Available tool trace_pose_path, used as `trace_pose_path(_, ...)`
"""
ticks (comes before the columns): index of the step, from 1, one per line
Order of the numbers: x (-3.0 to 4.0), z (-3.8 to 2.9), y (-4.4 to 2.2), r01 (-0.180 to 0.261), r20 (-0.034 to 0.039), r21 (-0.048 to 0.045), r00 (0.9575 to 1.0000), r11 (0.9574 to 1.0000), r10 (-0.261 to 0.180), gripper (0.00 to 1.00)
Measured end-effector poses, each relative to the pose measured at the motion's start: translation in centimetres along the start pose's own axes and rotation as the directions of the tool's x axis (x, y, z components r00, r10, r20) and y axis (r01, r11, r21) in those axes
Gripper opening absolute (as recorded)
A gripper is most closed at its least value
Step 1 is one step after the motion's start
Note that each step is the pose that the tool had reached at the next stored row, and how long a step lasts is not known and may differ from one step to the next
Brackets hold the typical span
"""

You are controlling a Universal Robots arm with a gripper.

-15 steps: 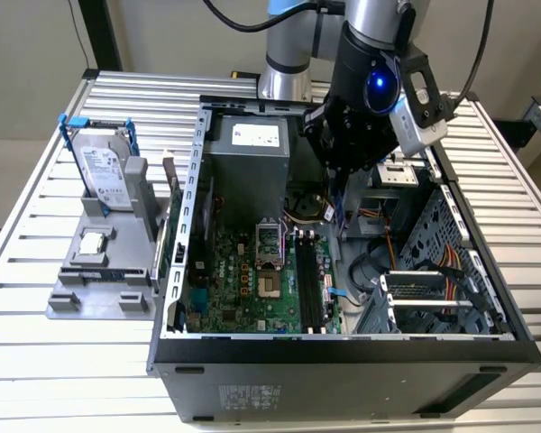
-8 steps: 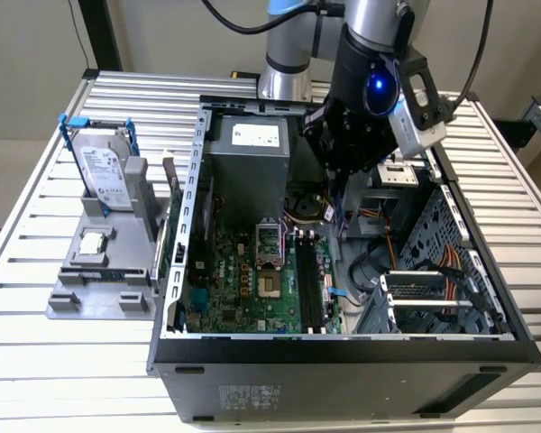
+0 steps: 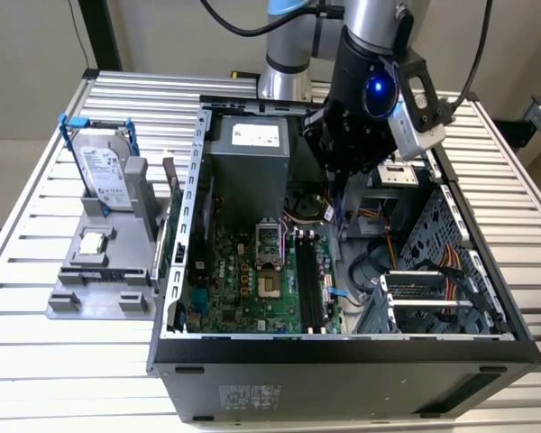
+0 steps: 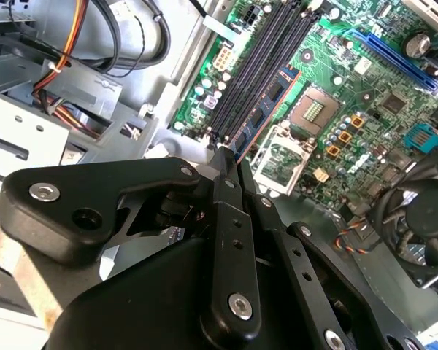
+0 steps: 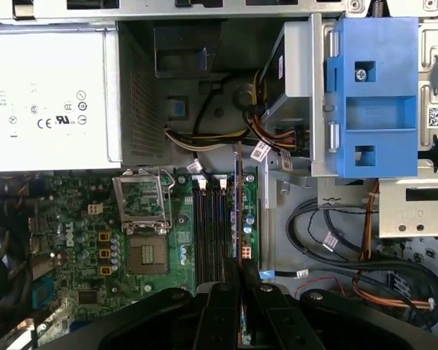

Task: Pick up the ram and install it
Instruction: 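Insert the ram into the slot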

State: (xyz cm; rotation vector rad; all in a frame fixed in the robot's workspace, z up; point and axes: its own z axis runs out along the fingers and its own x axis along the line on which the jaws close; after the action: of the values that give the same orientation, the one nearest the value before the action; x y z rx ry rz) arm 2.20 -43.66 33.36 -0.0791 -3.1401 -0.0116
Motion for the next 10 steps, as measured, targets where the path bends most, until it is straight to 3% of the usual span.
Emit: trace_pose_path(10, -0.01, 0.21, 0.0, 0.0, 0.0, 0.0001, 1.0, 1.0, 0.0, 0.0)
